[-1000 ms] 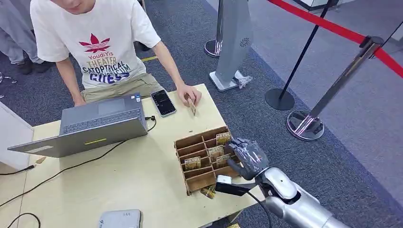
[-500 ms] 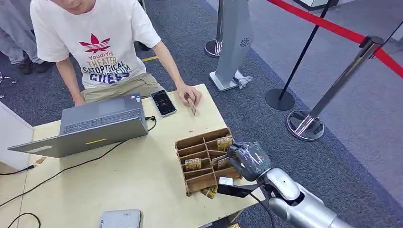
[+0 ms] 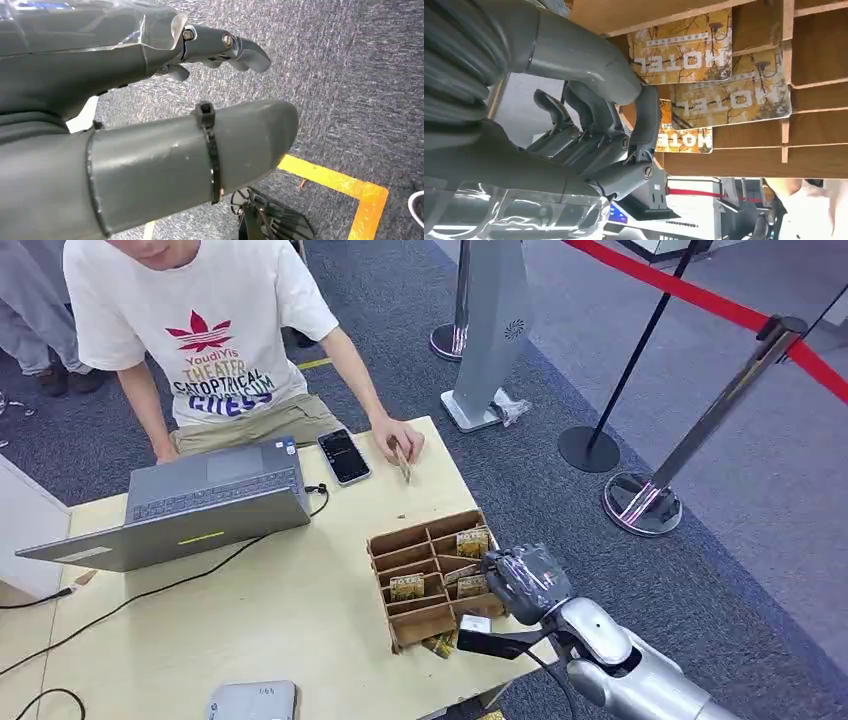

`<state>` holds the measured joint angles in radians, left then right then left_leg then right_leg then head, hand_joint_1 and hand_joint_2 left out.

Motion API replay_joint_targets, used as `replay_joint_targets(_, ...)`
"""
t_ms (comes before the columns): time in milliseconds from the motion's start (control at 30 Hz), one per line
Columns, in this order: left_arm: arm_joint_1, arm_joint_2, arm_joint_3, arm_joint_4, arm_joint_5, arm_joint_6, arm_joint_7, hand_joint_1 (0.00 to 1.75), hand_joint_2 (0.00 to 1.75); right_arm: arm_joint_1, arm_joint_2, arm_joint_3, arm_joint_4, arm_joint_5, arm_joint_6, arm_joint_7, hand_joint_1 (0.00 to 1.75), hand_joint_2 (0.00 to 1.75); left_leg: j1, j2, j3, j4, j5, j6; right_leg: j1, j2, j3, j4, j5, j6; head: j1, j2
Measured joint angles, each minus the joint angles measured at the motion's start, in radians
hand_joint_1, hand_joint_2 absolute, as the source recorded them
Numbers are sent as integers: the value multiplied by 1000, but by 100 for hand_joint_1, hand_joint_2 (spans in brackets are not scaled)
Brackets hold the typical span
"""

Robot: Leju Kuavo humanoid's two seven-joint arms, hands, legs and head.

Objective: Pass the card to the sensor for recognition and then transmit it.

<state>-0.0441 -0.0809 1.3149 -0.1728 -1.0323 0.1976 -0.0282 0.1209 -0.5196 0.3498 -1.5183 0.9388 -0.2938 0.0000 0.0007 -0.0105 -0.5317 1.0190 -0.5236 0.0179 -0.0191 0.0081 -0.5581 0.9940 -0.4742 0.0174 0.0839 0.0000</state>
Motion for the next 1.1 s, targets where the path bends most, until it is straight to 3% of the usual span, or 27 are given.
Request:
replay_joint_targets(133, 0, 0, 0, 0, 0, 0, 0, 0, 0, -6, 0, 0, 8, 8, 2, -3, 175, 175, 0, 0, 0, 0, 0, 0, 0, 0, 0, 0, 0, 0, 0, 0)
replay_joint_targets(733, -1, 0, 0, 0, -18, -9, 3, 0, 0, -29, 1, -2, 28, -21, 0, -30, 175, 175, 0, 0, 0, 0, 0, 0, 0, 0, 0, 0, 0, 0, 0, 0)
replay_joint_targets(1100, -2, 0, 0, 0, -21, -11, -5, 0, 0, -62, 18, -8, 25, -6, -26, -82, 175, 175, 0, 0, 0, 0, 0, 0, 0, 0, 0, 0, 0, 0, 0, 0)
